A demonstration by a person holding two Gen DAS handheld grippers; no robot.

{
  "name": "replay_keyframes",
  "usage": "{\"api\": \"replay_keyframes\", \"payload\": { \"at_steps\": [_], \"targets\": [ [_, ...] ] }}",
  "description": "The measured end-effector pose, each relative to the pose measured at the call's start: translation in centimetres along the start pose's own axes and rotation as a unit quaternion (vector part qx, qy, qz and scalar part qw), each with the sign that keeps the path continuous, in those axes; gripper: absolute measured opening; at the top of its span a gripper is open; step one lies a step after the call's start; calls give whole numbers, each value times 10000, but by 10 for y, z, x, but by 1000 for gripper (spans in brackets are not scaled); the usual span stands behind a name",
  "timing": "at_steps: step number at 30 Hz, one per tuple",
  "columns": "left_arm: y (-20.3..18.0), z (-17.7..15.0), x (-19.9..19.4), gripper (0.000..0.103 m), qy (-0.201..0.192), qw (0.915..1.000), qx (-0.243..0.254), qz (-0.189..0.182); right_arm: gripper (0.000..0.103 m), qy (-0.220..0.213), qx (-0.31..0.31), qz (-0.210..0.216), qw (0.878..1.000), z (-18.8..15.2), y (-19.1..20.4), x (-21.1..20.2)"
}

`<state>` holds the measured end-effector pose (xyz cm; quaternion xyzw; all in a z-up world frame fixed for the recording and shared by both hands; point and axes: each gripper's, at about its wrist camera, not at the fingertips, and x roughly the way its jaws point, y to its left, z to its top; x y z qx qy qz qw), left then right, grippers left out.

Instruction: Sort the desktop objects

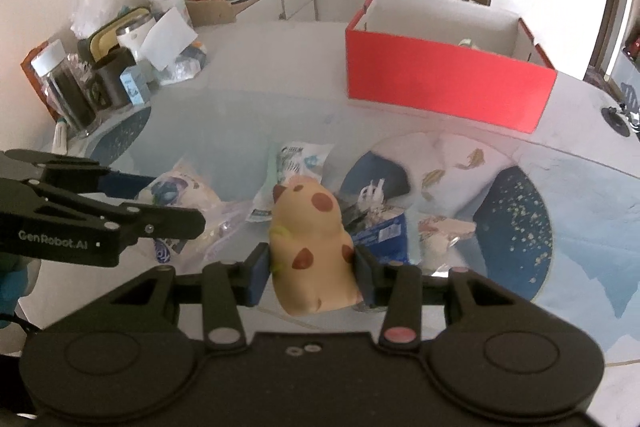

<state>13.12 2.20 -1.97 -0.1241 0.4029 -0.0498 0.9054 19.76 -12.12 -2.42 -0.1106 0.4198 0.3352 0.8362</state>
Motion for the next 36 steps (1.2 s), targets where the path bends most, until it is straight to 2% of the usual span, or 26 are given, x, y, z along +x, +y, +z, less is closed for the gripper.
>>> {"api": "replay_keyframes", "payload": {
  "at_steps": [19, 36],
  "targets": [
    [-20, 38, -20, 58, -358, 9993, 68, 10, 44, -344, 141, -283, 9989, 35, -38, -40],
    [-34, 82, -11, 58, -672, 9976, 124, 73, 44, -666, 90, -416, 9969, 80, -75, -49]
  ]
}}
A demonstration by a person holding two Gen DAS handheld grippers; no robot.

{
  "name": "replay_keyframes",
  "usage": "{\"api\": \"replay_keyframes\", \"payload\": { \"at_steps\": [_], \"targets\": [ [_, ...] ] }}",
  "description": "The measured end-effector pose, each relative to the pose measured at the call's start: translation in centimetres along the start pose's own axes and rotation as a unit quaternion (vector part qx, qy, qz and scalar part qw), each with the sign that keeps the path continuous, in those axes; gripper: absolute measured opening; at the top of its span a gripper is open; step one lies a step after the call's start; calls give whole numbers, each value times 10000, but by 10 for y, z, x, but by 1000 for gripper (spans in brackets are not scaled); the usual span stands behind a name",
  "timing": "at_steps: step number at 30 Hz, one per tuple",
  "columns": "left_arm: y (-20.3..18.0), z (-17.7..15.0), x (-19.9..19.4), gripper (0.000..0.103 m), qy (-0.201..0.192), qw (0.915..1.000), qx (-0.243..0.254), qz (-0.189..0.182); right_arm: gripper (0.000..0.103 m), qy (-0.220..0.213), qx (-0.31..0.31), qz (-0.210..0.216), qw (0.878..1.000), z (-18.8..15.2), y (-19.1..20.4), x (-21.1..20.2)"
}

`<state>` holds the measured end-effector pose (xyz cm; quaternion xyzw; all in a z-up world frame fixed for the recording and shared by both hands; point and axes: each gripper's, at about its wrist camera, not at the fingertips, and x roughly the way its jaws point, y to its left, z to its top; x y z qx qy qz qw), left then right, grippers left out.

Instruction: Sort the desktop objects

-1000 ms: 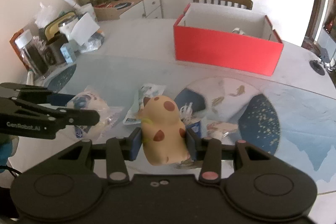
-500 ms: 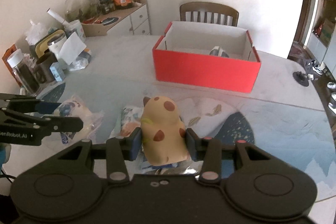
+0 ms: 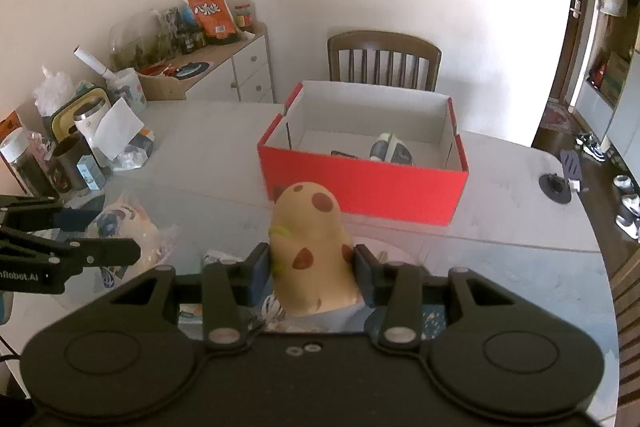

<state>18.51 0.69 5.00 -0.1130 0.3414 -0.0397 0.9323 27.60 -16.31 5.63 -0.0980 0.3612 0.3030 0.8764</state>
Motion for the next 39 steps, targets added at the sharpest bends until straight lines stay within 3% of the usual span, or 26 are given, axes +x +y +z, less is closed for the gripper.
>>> {"api": "replay_keyframes", "payload": {
  "at_steps": [39],
  "targets": [
    [-35, 86, 78, 58, -136, 9992, -45, 374, 44, 26, -72, 509, 9987, 81, -83, 54]
  ]
}}
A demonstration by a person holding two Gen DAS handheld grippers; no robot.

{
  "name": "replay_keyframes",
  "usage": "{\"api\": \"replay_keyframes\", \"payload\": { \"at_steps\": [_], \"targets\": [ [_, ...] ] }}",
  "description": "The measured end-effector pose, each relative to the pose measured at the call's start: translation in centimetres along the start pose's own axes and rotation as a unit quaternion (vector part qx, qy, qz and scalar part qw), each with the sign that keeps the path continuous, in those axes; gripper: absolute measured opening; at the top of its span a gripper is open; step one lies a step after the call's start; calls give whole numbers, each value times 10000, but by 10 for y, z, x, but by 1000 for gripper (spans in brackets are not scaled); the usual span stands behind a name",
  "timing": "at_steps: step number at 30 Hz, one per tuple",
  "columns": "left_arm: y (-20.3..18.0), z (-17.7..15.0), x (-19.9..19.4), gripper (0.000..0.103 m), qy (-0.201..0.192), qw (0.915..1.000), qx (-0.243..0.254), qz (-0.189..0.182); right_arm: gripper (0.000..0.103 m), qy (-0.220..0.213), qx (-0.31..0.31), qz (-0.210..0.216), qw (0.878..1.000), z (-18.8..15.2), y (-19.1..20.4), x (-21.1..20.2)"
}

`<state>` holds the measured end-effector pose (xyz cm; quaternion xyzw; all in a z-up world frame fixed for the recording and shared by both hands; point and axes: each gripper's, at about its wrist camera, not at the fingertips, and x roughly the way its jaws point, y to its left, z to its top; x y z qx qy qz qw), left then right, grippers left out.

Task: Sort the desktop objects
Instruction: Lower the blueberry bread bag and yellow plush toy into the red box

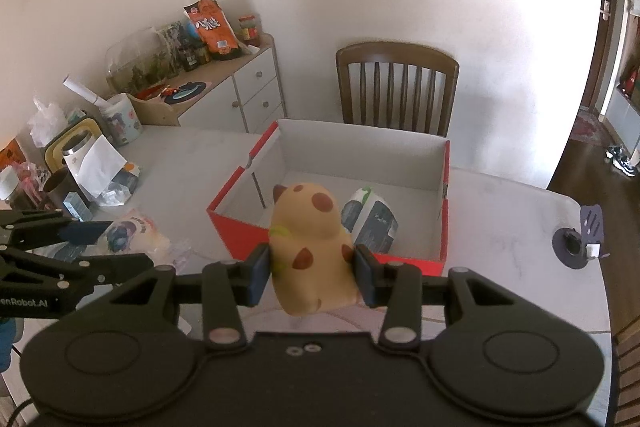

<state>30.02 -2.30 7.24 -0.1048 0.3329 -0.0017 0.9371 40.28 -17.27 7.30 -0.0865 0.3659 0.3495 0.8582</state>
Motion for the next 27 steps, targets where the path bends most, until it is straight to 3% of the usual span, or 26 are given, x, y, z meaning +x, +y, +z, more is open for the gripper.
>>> {"api": "replay_keyframes", "payload": {
  "at_steps": [27],
  "targets": [
    [7, 63, 87, 58, 140, 9996, 153, 203, 44, 233, 400, -207, 9987, 32, -52, 61]
  ]
}}
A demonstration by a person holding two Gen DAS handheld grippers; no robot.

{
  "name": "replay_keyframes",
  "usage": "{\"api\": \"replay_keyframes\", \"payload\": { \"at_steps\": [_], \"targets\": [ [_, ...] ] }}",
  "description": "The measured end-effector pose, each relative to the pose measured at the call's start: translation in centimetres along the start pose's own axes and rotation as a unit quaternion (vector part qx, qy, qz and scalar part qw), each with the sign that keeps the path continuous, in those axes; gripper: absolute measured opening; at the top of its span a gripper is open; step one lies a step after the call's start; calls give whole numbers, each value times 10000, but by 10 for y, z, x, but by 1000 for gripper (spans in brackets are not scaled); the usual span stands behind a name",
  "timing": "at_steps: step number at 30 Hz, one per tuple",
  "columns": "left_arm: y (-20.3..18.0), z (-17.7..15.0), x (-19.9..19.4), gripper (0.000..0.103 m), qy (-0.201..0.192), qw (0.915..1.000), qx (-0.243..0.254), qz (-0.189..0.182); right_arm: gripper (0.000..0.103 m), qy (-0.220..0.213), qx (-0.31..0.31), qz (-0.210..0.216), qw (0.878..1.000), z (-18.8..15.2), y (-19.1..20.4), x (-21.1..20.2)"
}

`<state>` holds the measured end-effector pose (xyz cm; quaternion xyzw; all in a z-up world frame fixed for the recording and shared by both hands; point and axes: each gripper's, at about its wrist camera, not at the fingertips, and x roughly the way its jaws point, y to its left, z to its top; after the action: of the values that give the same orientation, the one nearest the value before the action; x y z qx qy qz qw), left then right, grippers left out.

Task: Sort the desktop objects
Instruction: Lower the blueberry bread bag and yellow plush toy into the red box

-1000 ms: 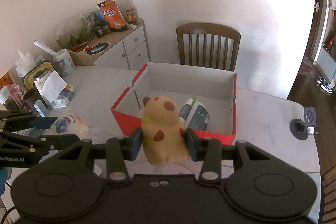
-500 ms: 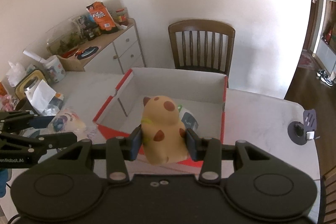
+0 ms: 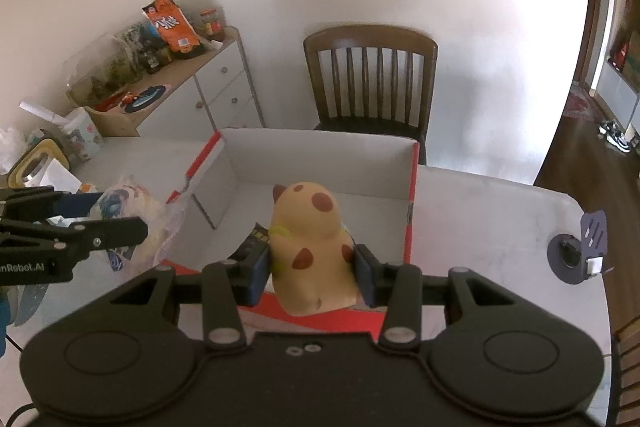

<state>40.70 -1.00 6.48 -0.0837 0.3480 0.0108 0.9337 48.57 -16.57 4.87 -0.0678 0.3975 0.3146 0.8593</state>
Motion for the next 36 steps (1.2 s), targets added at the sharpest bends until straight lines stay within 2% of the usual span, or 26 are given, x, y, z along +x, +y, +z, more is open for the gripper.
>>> {"api": "replay_keyframes", "payload": {
  "at_steps": [5, 18, 30, 36],
  "targets": [
    [3, 6, 19, 58, 89, 9999, 25, 74, 44, 162, 56, -65, 9998, 6, -3, 19],
    [11, 15, 59, 58, 309, 9991, 244, 183, 44, 243, -58, -252, 9994, 21, -7, 49],
    [15, 15, 93, 58, 550, 9973, 492, 58, 44, 437, -60, -306, 9986, 34, -15, 88],
    [11, 15, 107, 58, 651, 9955, 679, 64, 44, 463, -156, -463, 9977, 43, -18, 106]
  ]
}}
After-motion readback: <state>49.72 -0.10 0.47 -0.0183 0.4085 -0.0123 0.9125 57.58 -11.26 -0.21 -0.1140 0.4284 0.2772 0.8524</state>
